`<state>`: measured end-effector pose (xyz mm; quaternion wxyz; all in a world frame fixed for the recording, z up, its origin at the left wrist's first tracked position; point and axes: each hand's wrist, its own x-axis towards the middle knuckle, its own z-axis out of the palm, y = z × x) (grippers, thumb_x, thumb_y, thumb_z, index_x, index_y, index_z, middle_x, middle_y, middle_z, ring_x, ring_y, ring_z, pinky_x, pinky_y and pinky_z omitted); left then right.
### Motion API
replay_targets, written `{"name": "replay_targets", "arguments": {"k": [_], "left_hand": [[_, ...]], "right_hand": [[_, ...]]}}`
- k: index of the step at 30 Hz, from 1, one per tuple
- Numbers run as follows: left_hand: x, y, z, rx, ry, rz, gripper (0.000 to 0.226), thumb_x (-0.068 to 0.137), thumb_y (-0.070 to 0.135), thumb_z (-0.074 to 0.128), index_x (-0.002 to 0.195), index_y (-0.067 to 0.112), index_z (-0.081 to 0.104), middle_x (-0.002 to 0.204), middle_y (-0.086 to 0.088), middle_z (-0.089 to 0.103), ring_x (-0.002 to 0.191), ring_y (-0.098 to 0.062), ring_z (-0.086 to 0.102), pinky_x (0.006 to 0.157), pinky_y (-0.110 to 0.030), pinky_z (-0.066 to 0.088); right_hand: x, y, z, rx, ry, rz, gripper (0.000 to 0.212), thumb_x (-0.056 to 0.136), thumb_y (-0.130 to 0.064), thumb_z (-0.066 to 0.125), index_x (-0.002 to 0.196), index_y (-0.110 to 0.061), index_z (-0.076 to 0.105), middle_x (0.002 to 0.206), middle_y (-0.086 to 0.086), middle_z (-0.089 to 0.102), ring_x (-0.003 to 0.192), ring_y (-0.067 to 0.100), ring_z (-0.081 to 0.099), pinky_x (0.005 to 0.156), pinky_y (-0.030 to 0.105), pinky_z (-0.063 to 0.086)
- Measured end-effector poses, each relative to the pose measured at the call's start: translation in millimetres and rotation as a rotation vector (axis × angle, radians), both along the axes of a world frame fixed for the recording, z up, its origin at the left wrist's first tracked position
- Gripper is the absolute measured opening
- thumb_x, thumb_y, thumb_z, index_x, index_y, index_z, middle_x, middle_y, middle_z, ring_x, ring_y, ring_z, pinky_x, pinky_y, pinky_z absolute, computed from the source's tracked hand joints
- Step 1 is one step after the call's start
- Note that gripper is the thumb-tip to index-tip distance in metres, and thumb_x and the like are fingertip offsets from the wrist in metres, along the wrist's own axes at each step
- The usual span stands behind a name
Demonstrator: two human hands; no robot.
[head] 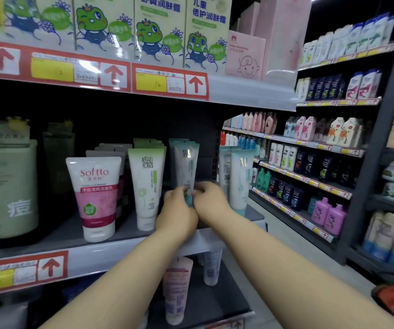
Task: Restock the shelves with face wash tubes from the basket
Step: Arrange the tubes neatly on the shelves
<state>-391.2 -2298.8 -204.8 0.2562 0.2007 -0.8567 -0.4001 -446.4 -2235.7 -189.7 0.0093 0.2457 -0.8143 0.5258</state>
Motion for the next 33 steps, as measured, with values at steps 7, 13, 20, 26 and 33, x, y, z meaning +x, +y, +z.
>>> {"name": "replay_targets", "arguments": {"k": [7,13,20,26,33], "left_hand": [[17,15,0,-0.118,0.139,-0.142,0.05,0.087,0.0,0.04,0.128,0.026,0.05,0.14,0.008,0.042,0.126,-0.011,0.043,0.098,-0.025,0.038],[27,20,-5,-0.252,0.122,-0.155,0.048,0.087,-0.001,0.039,0.128,0.022,0.051,0.138,0.007,0.045,0.126,-0.011,0.045,0.101,-0.021,0.034],[37,14,-16,-0.324,0.201,-0.145,0.039,0.082,-0.008,0.04,0.108,0.014,0.06,0.11,0.002,0.055,0.097,-0.012,0.055,0.088,-0.022,0.043],[35,13,-10,-0.101,0.314,-0.036,0.056,0.084,-0.011,0.037,0.134,0.014,0.043,0.121,0.002,0.044,0.111,-0.011,0.046,0.089,-0.01,0.029],[24,3,-7,-0.017,0.287,-0.048,0.05,0.099,0.008,0.032,0.148,0.014,0.027,0.153,0.0,0.028,0.141,-0.011,0.024,0.11,-0.016,0.013]], "right_hand": [[26,64,-5,-0.198,0.419,-0.371,0.029,0.084,-0.018,0.067,0.101,-0.016,0.044,0.097,-0.006,0.046,0.095,0.016,0.049,0.079,0.024,0.038],[-2,67,-2,-0.02,0.165,-0.439,0.068,0.078,-0.026,0.074,0.13,-0.009,0.035,0.131,0.01,0.05,0.122,0.031,0.048,0.097,0.041,0.042],[13,53,-4,0.116,0.178,-0.336,0.041,0.077,-0.031,0.071,0.107,-0.01,0.051,0.11,0.008,0.061,0.1,0.028,0.061,0.079,0.034,0.05],[21,20,-6,0.098,0.185,-0.173,0.041,0.077,-0.024,0.071,0.109,-0.005,0.054,0.108,0.01,0.066,0.101,0.027,0.062,0.079,0.03,0.047],[11,-18,-10,0.053,0.182,-0.179,0.022,0.088,-0.021,0.058,0.101,-0.005,0.052,0.106,0.016,0.062,0.099,0.033,0.061,0.083,0.044,0.051]]}}
